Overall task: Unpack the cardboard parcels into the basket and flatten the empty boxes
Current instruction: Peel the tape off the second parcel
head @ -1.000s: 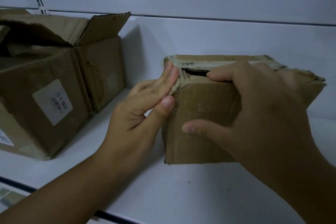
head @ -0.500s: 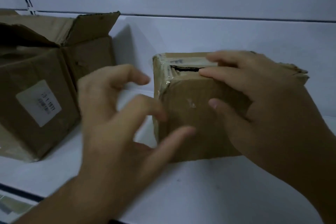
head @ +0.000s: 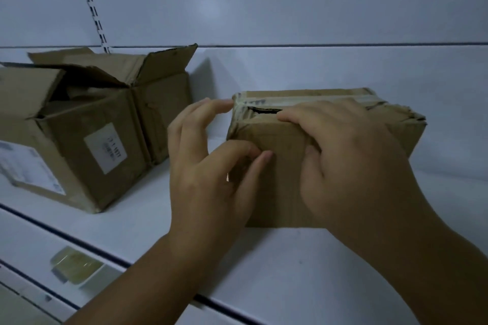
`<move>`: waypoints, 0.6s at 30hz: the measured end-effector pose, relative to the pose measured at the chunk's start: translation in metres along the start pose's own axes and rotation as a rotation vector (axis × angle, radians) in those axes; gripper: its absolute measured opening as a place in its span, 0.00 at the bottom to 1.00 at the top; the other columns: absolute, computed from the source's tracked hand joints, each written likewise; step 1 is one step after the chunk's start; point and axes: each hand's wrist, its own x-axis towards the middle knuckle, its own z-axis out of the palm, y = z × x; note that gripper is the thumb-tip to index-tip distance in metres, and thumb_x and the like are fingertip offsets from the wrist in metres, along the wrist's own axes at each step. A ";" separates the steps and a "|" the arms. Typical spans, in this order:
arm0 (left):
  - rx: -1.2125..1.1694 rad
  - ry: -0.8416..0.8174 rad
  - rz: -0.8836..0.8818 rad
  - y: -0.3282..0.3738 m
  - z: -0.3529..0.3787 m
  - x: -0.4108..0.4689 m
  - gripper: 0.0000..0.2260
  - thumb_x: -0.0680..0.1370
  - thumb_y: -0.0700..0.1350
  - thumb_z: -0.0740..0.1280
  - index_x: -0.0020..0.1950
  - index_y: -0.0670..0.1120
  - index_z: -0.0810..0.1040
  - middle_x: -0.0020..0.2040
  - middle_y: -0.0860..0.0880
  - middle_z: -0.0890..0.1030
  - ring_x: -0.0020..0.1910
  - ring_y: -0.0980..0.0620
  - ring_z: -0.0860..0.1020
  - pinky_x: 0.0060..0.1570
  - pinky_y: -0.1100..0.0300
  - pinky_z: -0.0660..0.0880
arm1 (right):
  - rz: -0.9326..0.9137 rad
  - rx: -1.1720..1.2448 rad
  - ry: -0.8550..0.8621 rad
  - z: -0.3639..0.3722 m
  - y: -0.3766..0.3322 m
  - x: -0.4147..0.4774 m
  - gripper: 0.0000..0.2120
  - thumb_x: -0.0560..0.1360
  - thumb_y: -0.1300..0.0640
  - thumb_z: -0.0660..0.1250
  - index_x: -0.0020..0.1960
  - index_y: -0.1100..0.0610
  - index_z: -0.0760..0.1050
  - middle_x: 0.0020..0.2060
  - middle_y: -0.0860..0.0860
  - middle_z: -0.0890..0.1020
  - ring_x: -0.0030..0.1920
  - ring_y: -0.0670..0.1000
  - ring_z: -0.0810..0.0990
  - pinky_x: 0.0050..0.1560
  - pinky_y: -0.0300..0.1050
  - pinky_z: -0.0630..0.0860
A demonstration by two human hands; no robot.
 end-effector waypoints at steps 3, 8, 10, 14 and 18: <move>-0.054 -0.086 -0.092 0.002 -0.006 0.002 0.07 0.71 0.46 0.71 0.36 0.45 0.80 0.57 0.51 0.71 0.62 0.52 0.66 0.63 0.63 0.62 | 0.016 -0.016 0.007 0.000 0.000 -0.001 0.18 0.66 0.59 0.62 0.55 0.60 0.79 0.48 0.56 0.83 0.51 0.59 0.78 0.53 0.51 0.68; -0.074 -0.329 -0.097 -0.008 -0.033 0.020 0.08 0.72 0.51 0.70 0.37 0.49 0.78 0.51 0.60 0.69 0.57 0.57 0.69 0.57 0.64 0.67 | 0.053 0.026 0.058 0.001 0.000 -0.001 0.11 0.70 0.53 0.64 0.49 0.56 0.79 0.44 0.53 0.82 0.48 0.55 0.76 0.51 0.47 0.64; -0.011 -0.444 0.020 -0.011 -0.046 0.033 0.07 0.73 0.52 0.67 0.37 0.50 0.76 0.48 0.57 0.71 0.52 0.56 0.70 0.50 0.65 0.69 | 0.053 0.035 0.053 0.002 0.000 0.000 0.10 0.69 0.53 0.65 0.48 0.56 0.79 0.43 0.52 0.81 0.48 0.55 0.76 0.52 0.46 0.64; 0.016 -0.640 0.129 -0.017 -0.074 0.069 0.06 0.73 0.51 0.67 0.37 0.52 0.73 0.44 0.53 0.76 0.42 0.55 0.76 0.41 0.60 0.72 | 0.065 0.062 0.033 -0.001 0.004 0.004 0.10 0.67 0.53 0.65 0.46 0.55 0.78 0.43 0.50 0.80 0.48 0.54 0.75 0.51 0.48 0.64; 0.014 -0.728 0.009 -0.033 -0.097 0.107 0.09 0.72 0.59 0.68 0.36 0.57 0.75 0.37 0.55 0.82 0.38 0.56 0.80 0.41 0.53 0.77 | 0.095 0.170 0.038 -0.004 0.012 0.007 0.07 0.64 0.54 0.66 0.41 0.55 0.78 0.39 0.48 0.79 0.46 0.52 0.75 0.52 0.53 0.68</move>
